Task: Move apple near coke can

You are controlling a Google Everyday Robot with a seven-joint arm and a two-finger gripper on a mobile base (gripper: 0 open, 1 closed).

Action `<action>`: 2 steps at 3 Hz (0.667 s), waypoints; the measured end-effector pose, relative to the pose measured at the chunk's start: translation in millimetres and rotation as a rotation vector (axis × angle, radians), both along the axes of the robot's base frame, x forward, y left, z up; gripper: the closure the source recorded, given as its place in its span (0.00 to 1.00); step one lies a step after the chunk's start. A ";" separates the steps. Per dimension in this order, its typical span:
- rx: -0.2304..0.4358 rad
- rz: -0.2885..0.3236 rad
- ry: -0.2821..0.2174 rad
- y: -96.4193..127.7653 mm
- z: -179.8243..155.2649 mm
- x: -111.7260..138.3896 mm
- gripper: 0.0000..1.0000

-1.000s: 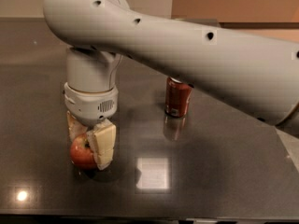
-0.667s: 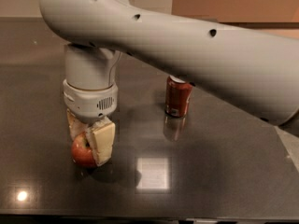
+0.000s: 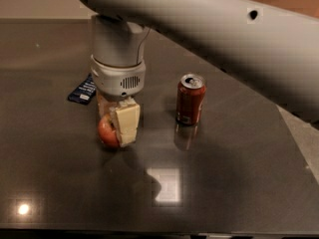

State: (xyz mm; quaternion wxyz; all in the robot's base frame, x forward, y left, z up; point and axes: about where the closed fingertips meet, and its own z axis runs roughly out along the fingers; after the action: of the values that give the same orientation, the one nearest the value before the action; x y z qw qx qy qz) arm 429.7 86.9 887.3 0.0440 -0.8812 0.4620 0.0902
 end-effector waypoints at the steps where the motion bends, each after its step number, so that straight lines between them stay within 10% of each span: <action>1: -0.014 -0.134 -0.015 -27.4 7.2 34.1 1.00; 2: -0.013 -0.245 -0.009 -51.7 9.3 63.9 1.00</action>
Offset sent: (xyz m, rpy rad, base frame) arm 0.0887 -0.0952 0.0105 -0.0668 0.0428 -0.3691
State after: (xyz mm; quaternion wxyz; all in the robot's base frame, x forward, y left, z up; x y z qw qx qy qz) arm 493.6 35.2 896.6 0.0510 -0.8188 0.5666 0.0770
